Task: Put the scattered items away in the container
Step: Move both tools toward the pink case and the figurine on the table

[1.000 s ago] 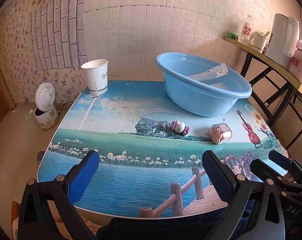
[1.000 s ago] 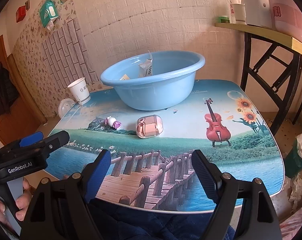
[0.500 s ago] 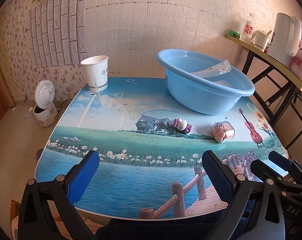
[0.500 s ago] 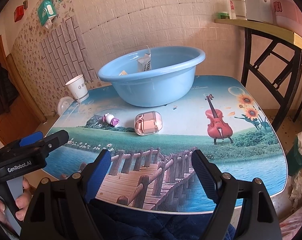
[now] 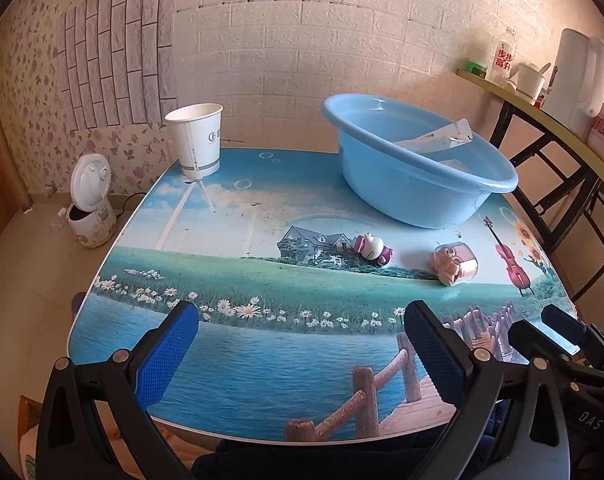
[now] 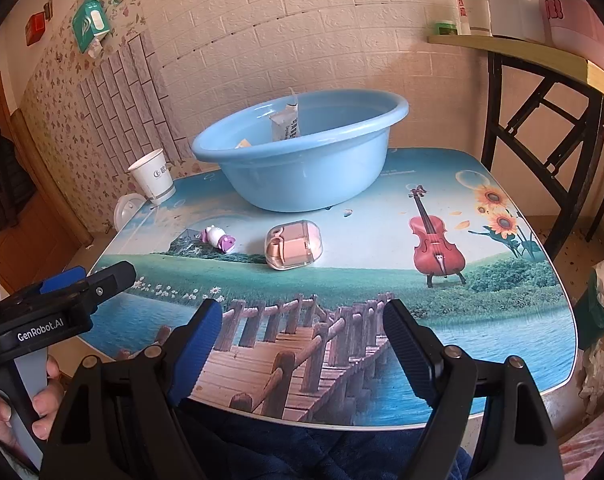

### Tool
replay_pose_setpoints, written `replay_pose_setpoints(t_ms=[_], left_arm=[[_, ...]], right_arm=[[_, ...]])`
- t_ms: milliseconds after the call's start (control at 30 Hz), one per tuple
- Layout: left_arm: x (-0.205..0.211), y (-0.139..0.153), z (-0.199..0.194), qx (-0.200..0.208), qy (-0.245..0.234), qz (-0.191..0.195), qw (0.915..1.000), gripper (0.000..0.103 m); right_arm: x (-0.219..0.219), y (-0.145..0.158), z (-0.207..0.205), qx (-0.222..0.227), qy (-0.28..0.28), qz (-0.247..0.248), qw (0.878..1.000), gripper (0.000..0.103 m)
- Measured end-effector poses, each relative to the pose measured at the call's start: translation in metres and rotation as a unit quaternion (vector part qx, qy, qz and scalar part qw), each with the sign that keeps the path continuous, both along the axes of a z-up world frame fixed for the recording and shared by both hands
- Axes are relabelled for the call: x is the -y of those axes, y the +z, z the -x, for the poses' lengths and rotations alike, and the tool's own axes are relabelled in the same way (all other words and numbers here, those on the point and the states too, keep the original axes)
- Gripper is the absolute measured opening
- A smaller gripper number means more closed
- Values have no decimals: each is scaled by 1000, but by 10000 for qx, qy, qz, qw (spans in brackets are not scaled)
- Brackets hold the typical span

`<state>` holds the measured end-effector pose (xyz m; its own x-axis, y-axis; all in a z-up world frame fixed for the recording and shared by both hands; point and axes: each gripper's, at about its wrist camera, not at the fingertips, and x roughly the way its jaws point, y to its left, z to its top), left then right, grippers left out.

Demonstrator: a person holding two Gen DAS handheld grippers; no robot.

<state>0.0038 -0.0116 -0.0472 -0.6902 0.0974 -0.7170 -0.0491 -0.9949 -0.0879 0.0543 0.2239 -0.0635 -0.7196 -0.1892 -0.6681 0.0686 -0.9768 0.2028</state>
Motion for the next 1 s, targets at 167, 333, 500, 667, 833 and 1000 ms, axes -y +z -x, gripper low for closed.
replay_pose_setpoints(t_ms=[167, 333, 500, 667, 833, 1000], left_arm=[[2, -3, 5, 52, 5, -33, 10000, 103], [0, -5, 10, 39, -100, 7, 9999, 103], [-6, -7, 20, -68, -308, 174, 9993, 102], [-12, -14, 38, 1, -569, 249, 9981, 90], [-17, -26, 59, 188, -829, 265, 9960, 88], [-25, -34, 73, 271, -1072, 345, 9933, 88]], right_arm=[[0, -3, 4, 34, 12, -20, 10000, 84], [4, -3, 13, -12, 36, -166, 9999, 84], [0, -5, 26, 2, 12, -276, 9996, 84], [0, -6, 45, 87, 87, -295, 9995, 84], [9, -9, 65, 201, 273, -518, 9981, 84], [12, -19, 84, 413, 334, -631, 9966, 84]])
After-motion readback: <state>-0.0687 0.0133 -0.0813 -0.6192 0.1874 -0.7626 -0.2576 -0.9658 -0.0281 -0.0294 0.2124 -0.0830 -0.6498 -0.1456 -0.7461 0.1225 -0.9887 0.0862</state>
